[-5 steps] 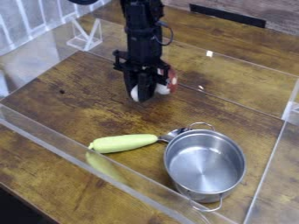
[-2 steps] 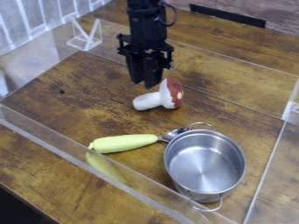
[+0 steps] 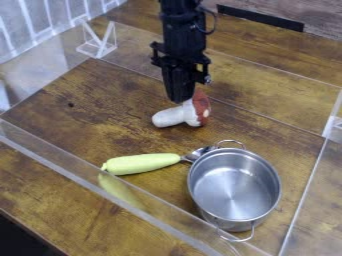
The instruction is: Put the mushroom in the silver pot
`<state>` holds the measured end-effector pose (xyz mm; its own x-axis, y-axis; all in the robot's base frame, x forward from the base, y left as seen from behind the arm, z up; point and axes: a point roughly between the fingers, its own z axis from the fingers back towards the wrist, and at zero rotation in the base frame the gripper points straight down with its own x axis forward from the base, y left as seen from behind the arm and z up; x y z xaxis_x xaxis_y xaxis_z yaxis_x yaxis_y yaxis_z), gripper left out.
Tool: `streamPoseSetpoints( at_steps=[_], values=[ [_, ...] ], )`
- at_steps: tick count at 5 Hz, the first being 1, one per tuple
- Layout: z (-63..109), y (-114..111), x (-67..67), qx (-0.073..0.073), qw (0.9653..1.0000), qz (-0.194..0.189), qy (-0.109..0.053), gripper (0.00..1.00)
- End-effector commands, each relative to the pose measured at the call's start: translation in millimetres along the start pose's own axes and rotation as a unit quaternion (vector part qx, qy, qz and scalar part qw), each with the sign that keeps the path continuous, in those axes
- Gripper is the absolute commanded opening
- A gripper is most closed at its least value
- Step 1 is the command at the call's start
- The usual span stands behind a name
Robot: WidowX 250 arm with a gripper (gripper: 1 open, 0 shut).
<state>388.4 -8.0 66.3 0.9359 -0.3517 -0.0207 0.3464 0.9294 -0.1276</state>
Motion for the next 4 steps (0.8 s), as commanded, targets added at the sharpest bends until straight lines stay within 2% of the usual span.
streamPoseSetpoints(
  at_steps=[1, 2, 3, 4],
  values=[
    [10.0, 2.8, 16.0, 0.005, 0.9958, -0.089, -0.020, 1.00],
    [-6.1, 15.9, 21.9, -0.001, 0.9944, -0.105, -0.015, 1.00],
    [-13.4, 6.2, 28.4, -0.005, 0.9916, -0.129, -0.010, 0.00],
    [-18.5, -2.8, 33.8, -0.005, 0.9889, -0.148, -0.008, 0.00]
  ],
)
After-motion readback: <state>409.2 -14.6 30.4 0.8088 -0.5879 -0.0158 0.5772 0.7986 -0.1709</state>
